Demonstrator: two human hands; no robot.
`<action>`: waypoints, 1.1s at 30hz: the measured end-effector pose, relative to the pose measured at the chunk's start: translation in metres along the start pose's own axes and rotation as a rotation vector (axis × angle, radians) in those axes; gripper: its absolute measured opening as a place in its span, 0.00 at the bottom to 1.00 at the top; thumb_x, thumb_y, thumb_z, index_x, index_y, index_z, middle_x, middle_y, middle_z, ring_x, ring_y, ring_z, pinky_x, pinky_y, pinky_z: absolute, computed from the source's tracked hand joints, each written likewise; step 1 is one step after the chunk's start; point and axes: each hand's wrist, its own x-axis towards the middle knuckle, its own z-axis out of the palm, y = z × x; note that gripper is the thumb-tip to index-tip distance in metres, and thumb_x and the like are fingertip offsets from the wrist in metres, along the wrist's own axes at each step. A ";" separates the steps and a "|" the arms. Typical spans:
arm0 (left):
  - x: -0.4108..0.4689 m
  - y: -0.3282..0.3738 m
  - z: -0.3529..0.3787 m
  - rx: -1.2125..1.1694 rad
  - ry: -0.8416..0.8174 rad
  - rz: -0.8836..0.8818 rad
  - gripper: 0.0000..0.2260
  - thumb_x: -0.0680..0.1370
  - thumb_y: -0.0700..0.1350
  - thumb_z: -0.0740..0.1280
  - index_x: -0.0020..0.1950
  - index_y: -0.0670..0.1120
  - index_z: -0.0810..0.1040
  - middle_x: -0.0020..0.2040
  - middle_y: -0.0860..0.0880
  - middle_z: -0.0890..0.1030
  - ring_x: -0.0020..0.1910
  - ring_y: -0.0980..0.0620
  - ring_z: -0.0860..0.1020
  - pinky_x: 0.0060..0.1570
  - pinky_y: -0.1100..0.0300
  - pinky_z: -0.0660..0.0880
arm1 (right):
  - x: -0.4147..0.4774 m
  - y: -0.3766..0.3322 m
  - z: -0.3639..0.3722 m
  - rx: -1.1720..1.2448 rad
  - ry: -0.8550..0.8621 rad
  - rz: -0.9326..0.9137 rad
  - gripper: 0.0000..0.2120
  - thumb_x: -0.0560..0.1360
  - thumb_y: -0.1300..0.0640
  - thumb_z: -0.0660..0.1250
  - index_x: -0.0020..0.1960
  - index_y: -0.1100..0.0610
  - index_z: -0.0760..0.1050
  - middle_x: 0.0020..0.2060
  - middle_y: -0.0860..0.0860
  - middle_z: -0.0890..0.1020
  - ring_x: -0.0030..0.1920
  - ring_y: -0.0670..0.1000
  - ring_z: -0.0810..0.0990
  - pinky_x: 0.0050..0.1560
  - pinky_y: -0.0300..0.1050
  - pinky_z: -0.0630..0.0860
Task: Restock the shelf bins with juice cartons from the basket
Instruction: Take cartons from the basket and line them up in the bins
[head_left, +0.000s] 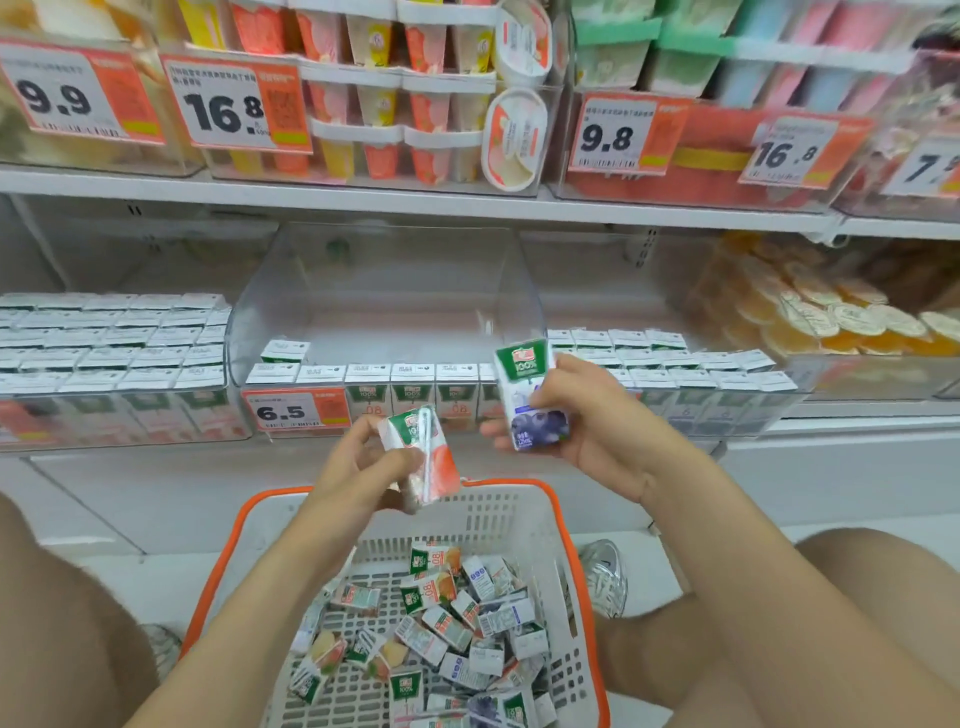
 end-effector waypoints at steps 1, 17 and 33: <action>0.003 0.010 0.006 0.024 -0.022 0.025 0.23 0.75 0.44 0.77 0.63 0.38 0.72 0.49 0.36 0.84 0.40 0.42 0.80 0.39 0.54 0.81 | 0.000 -0.008 -0.005 0.025 0.066 -0.051 0.18 0.70 0.63 0.68 0.59 0.63 0.74 0.49 0.64 0.82 0.46 0.62 0.85 0.53 0.57 0.79; 0.085 0.093 0.160 0.578 0.062 0.491 0.23 0.67 0.61 0.82 0.51 0.56 0.74 0.45 0.59 0.84 0.47 0.62 0.81 0.43 0.65 0.75 | 0.046 -0.078 -0.210 -1.436 0.660 -0.460 0.19 0.78 0.65 0.71 0.66 0.56 0.71 0.60 0.57 0.74 0.59 0.60 0.73 0.54 0.48 0.67; 0.112 0.068 0.177 0.781 0.061 0.591 0.24 0.68 0.66 0.78 0.55 0.59 0.73 0.46 0.60 0.82 0.50 0.55 0.80 0.63 0.48 0.70 | 0.074 -0.072 -0.212 -1.751 0.478 0.056 0.16 0.82 0.52 0.53 0.56 0.51 0.79 0.56 0.55 0.80 0.62 0.62 0.72 0.65 0.62 0.63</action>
